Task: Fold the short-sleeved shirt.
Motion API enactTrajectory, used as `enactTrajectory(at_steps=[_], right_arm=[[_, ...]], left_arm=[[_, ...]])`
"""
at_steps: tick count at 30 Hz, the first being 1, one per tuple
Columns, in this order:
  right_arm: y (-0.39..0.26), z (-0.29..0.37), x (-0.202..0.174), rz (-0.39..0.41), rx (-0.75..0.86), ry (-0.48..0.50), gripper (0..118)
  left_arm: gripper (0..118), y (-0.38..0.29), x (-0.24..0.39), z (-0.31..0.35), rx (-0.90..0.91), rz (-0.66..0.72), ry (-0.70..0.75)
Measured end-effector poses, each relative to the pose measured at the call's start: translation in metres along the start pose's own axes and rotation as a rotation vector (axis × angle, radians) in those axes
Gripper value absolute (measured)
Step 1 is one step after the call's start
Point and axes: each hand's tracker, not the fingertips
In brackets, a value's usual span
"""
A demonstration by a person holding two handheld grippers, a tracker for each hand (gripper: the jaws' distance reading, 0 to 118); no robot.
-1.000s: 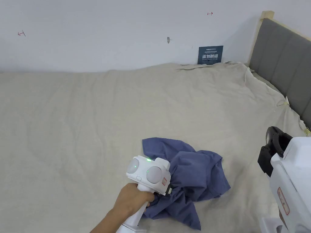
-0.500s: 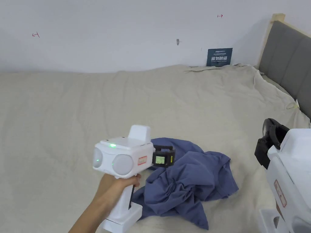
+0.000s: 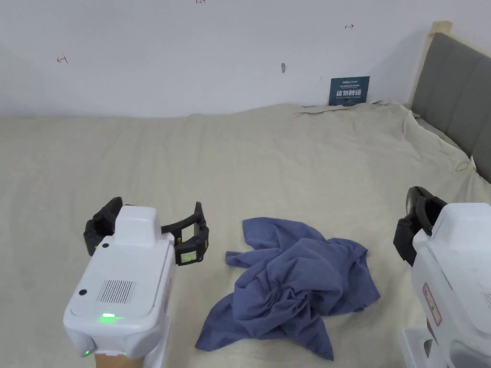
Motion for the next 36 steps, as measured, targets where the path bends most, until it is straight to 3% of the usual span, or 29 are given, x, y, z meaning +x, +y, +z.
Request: enactTrajectory(at_steps=[4, 7, 8, 9, 12, 22, 36], right_arm=[[-0.001, 0.003, 0.000, -0.003, 0.002, -0.001, 0], [-0.003, 0.004, 0.001, -0.008, 0.001, -0.003, 0], [-0.004, 0.004, 0.001, -0.009, 0.001, -0.004, 0], [-0.004, 0.005, 0.001, -0.009, 0.000, -0.004, 0], [-0.005, 0.005, 0.001, -0.008, -0.002, -0.004, 0], [-0.006, 0.004, -0.001, -0.008, -0.008, 0.001, 0], [-0.014, -0.003, -0.001, -0.011, -0.036, 0.011, 0]], left_arm=[[106, -0.012, -0.005, 0.007, -0.005, -0.029, 0.053], [63, -0.017, -0.011, 0.007, -0.012, -0.001, 0.064], [41, -0.017, -0.013, 0.006, -0.024, 0.008, 0.068], [26, -0.018, -0.015, 0.004, -0.032, 0.019, 0.066], [0, -0.021, -0.018, 0.002, -0.030, 0.036, 0.053], [0, -0.017, -0.016, -0.002, -0.065, 0.058, 0.007], [0, -0.090, 0.017, -0.049, -0.808, 0.122, -0.230]])
